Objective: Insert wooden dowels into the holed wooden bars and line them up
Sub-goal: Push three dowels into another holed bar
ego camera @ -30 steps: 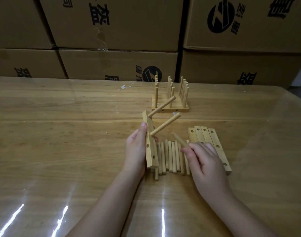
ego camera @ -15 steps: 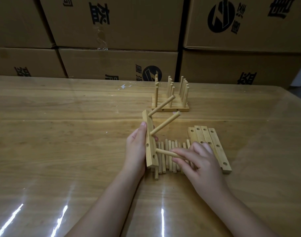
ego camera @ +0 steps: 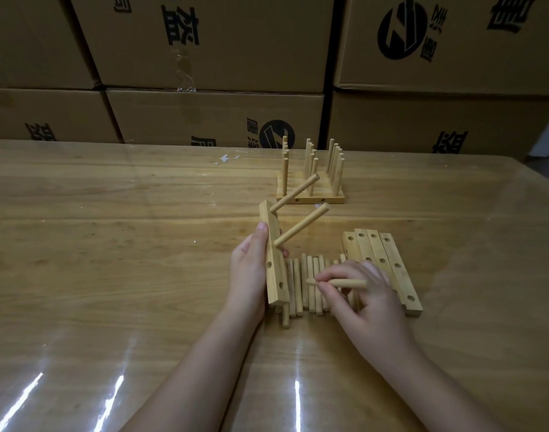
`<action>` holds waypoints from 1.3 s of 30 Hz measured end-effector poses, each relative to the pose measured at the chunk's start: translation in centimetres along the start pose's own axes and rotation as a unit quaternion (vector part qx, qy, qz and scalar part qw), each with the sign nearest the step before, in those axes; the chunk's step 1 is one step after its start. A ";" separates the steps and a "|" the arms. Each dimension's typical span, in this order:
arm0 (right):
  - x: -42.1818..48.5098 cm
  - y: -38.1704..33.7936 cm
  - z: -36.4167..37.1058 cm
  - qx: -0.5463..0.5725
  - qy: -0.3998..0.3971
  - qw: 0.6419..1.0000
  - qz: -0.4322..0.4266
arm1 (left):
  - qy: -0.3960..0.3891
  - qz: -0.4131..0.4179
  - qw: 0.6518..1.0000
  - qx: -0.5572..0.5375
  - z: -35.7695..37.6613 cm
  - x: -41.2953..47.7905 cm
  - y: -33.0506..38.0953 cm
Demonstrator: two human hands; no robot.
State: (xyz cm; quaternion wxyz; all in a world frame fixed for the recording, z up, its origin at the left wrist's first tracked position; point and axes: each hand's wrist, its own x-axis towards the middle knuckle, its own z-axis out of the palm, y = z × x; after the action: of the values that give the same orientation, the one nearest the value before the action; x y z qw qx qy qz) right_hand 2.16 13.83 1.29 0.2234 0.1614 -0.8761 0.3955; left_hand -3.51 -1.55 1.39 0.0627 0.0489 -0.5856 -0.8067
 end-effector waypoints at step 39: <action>0.4 -0.2 -0.4 0.267 -0.100 0.949 0.131 | 0.057 -0.022 0.998 0.015 0.4 -0.3 0.9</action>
State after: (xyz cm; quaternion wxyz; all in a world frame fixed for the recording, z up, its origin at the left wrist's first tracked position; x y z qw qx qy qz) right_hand 2.06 13.94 1.86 0.0292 0.1374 -0.7698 0.6226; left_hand -3.22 -1.41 2.34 0.0777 0.1086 -0.5923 -0.7946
